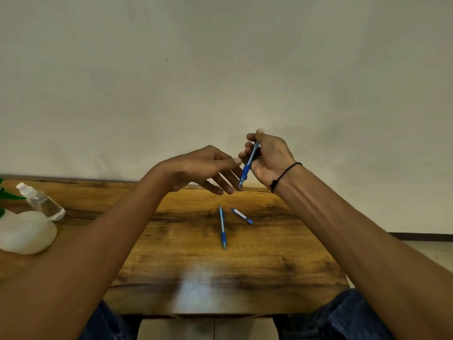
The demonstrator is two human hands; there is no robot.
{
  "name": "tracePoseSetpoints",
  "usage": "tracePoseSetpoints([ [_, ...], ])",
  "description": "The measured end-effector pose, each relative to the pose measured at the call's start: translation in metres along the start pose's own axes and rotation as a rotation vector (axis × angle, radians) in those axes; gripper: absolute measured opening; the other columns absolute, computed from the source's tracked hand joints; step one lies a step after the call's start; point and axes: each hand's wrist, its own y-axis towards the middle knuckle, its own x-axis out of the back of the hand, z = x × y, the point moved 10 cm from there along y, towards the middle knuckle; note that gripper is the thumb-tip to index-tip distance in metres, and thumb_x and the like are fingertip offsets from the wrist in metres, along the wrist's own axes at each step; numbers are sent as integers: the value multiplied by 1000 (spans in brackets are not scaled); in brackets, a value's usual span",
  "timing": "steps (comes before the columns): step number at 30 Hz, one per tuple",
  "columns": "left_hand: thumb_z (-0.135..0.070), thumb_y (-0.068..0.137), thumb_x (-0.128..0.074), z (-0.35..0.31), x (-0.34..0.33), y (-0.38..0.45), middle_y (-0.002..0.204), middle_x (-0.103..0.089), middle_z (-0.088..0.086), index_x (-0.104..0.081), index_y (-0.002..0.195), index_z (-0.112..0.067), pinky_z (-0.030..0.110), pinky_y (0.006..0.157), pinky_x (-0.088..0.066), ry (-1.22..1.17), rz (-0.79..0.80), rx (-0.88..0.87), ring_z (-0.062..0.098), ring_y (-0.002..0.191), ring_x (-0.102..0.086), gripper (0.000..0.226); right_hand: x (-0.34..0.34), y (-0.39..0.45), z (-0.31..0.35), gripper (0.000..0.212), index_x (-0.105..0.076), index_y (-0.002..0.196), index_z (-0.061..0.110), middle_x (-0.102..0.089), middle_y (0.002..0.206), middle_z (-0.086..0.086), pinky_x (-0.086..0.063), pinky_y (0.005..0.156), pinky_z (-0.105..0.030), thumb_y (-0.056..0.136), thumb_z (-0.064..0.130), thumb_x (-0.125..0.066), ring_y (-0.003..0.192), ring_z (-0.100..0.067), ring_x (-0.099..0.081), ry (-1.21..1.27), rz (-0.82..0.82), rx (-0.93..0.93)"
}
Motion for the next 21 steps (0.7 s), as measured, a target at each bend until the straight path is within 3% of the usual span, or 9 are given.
tracePoseSetpoints([
  [5,-27,100,-67,10,-1,12,92,-82,6,-79,104,-12,22,68,-60,-18,-31,-9,14,84,-78,20,-2,12,-12,32,-64,108,-8,-47,76,-9,-52,65,-28,110,18,-46,63,-16,-49,-62,11,51],
  [10,-26,102,-64,26,5,21,89,-82,6,-79,102,-10,20,67,-60,-27,-56,36,13,80,-78,21,9,27,-29,27,-65,119,-10,-61,99,-20,-55,66,-33,100,9,-64,85,-28,-61,-512,26,34],
  [13,-26,102,-63,41,4,23,90,-82,5,-78,103,-10,22,69,-61,4,-26,94,14,82,-79,22,15,33,-39,26,-66,111,-11,-68,100,-23,-57,60,-33,92,5,-73,79,-31,-67,-550,55,19],
  [16,-24,104,-60,59,1,27,91,-82,5,-77,105,-10,23,70,-62,34,6,171,14,84,-79,23,21,43,-45,41,-59,114,3,-73,96,-20,-59,55,-28,83,12,-84,60,-22,-72,-700,17,109],
  [18,-22,105,-58,73,6,30,90,-82,4,-77,108,-10,23,68,-61,214,-10,233,13,83,-79,22,22,51,-52,50,-52,113,16,-71,95,-15,-62,56,-29,79,19,-89,54,-18,-72,-901,-27,200],
  [21,-23,101,-63,87,27,34,88,-78,1,-76,108,-14,29,70,-59,729,-152,278,16,81,-76,17,15,61,-85,56,-49,108,20,-66,102,-11,-64,71,-41,73,27,-92,73,-28,-73,-1180,-5,229],
])
